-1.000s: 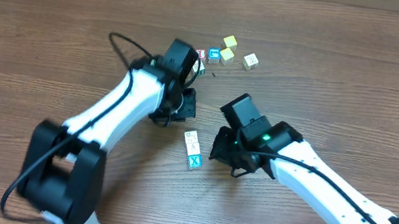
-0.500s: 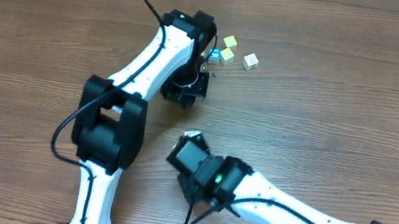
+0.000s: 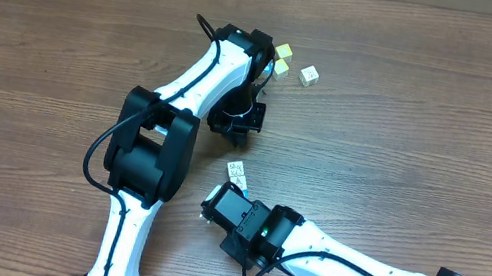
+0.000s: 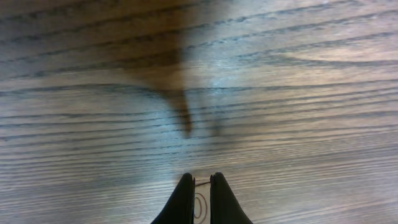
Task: Flip 3 blocks
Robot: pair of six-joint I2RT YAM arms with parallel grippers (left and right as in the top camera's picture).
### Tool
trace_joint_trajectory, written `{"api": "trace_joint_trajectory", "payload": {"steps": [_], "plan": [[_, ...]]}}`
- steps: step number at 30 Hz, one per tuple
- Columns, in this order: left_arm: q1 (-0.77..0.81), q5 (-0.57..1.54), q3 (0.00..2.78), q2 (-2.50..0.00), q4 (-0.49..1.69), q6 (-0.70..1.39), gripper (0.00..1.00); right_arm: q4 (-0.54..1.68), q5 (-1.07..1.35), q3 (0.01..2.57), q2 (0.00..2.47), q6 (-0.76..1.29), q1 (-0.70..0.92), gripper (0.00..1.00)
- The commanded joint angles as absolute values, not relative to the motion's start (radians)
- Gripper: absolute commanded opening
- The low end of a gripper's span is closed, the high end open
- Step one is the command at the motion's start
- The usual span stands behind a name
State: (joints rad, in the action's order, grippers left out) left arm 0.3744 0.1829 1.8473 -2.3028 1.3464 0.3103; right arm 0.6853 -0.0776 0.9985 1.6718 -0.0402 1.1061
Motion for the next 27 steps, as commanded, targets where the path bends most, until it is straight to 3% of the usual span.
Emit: {"api": "trace_joint_trajectory", "payload": {"steps": [1, 5, 8, 20, 21, 24, 27], "plan": [[0.377, 0.144, 1.861, -2.304, 1.352, 0.295, 0.04, 0.690, -0.058, 1.000, 1.680, -0.109, 1.104, 0.08], [0.376, 0.123, 1.861, -2.304, 1.357, 0.295, 0.04, 0.691, -0.071, 1.002, 1.681, -0.113, 1.103, 0.15], [0.376, 0.118, 1.861, -2.304, 1.362, 0.295, 0.04, 0.689, -0.073, 1.002, 1.682, -0.182, 1.092, 0.04], [0.374, 0.112, 1.834, -2.304, 1.361, 0.295, 0.04, 0.666, -0.078, 1.001, 1.761, -0.245, 1.079, 0.04], [0.374, 0.112, 1.834, -2.301, 1.360, 0.295, 0.04, 0.666, -0.078, 1.001, 1.761, -0.245, 1.079, 0.04], [0.374, 0.112, 1.834, -2.289, 1.357, 0.286, 0.04, 0.659, -0.077, 1.001, 1.761, -0.268, 1.077, 0.20], [0.373, 0.112, 1.834, -2.283, 1.357, 0.268, 0.04, 0.628, -0.076, 1.002, 1.761, -0.282, 1.067, 0.20]]}}
